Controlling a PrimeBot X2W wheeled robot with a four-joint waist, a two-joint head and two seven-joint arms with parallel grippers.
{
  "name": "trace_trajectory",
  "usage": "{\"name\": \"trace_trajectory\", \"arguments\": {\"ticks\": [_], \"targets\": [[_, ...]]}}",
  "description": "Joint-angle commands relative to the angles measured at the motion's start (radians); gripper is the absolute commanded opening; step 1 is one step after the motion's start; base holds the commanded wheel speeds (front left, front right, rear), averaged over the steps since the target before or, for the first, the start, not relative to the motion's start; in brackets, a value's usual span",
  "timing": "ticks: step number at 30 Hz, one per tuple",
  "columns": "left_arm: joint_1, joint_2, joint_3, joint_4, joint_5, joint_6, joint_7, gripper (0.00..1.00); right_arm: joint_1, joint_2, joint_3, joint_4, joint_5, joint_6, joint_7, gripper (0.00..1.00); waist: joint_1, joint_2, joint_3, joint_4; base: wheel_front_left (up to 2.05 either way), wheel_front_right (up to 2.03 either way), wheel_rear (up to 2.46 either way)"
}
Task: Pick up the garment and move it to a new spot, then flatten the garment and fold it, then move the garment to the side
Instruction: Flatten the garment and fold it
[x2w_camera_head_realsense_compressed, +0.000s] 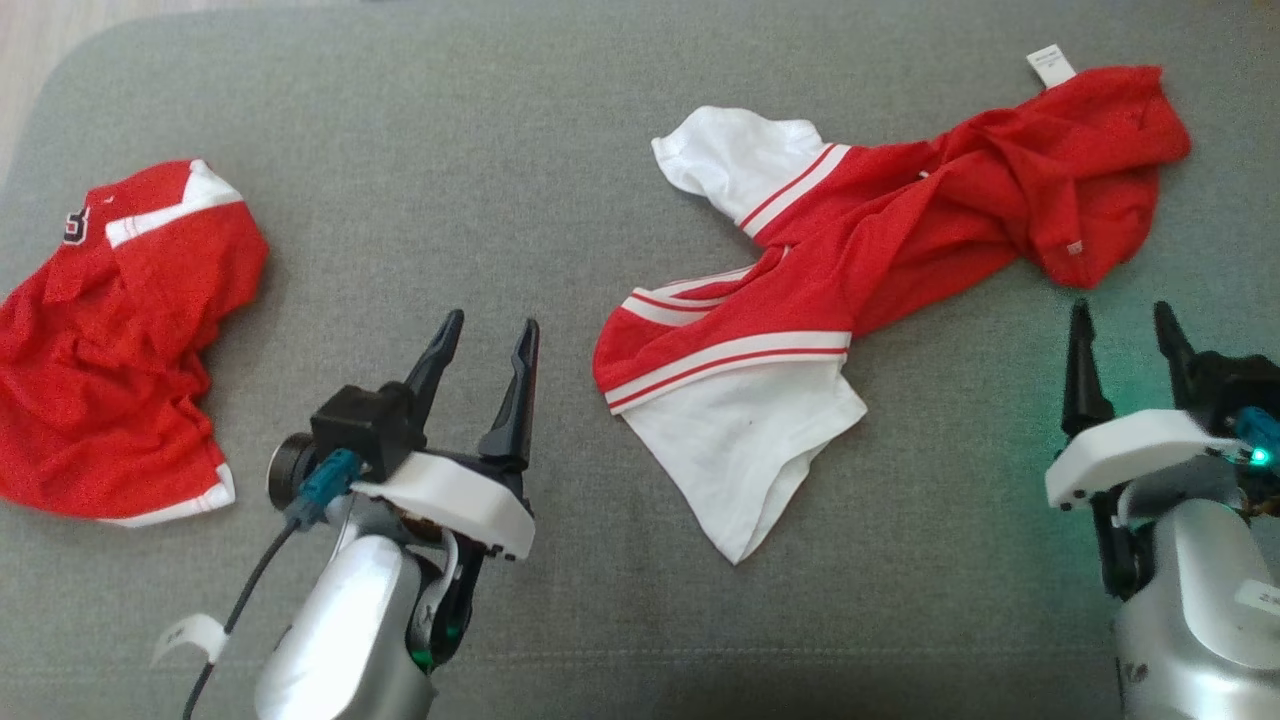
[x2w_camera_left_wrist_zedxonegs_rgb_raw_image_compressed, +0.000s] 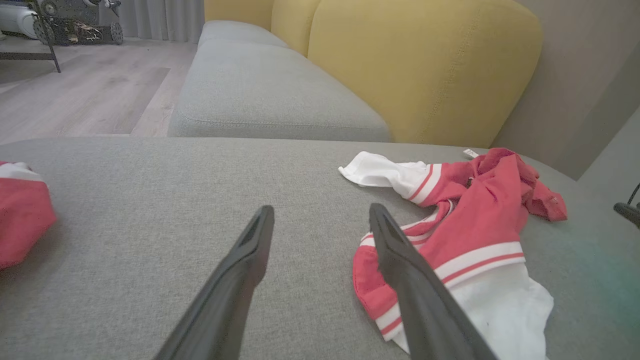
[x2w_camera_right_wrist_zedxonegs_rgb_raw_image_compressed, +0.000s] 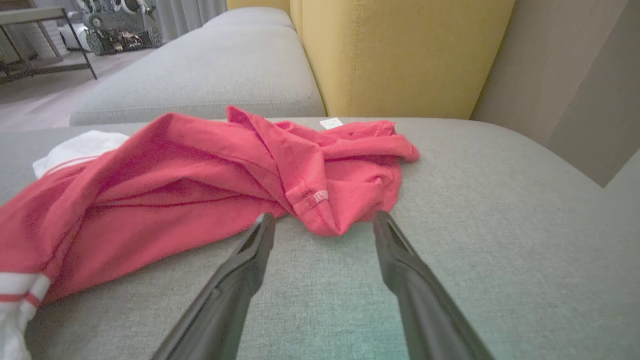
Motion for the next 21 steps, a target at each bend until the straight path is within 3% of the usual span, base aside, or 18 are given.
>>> {"name": "trace_trajectory", "arguments": {"ticks": [1,21], "targets": [[-0.017,0.0,0.05,-0.047,-0.004,0.002,-0.012,1.0,-0.039,-0.008,0.038,-0.024,-0.014,0.008,0.006,1.0,0.0,0.0,0.022,0.006,0.0,0.0,0.0],[-0.042,-0.019,0.078,-0.059,0.024,-0.028,-0.012,1.0,-0.229,-0.087,0.025,0.198,-0.128,0.008,0.001,1.0,0.0,0.0,0.117,0.053,0.0,0.0,0.0]]}}
